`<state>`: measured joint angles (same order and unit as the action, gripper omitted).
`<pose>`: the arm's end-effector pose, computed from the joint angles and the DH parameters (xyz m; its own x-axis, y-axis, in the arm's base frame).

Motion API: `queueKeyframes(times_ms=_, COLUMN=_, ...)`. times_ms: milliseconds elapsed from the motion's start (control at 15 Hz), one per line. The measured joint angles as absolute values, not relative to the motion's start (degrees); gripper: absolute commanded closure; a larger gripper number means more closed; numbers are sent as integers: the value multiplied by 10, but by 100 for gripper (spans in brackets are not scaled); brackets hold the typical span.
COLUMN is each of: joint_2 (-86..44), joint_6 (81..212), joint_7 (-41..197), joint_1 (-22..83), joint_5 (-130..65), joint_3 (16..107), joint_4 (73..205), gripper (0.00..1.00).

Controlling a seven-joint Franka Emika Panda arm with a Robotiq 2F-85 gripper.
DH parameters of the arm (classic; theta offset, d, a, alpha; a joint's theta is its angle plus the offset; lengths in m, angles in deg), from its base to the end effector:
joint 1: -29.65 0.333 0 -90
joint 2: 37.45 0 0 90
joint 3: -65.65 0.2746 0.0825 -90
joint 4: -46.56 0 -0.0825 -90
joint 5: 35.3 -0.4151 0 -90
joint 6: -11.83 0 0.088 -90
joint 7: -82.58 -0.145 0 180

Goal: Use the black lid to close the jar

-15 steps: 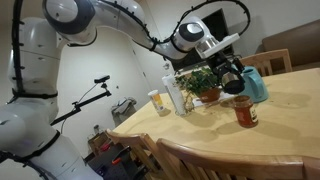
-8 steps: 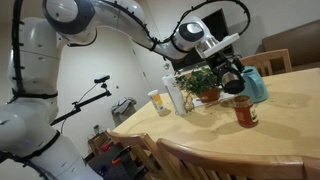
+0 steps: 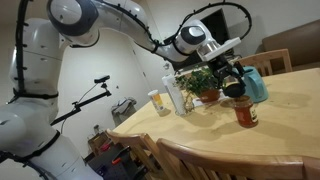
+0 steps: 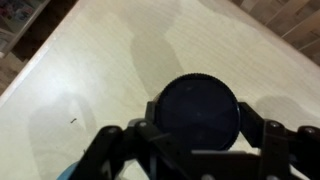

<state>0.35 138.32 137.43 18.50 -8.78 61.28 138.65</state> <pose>0.6571 -0.2095 0.1542 0.5264 0.7594 -0.3824 0.8437 -0.5222 0.1246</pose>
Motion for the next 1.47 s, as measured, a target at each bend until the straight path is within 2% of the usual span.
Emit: queueKeyframes(times_ms=1467, joint_2=118, joint_6=1271, joint_7=1374, joint_1=202, joint_5=-88, joint_3=613, joint_4=1226, gripper=46)
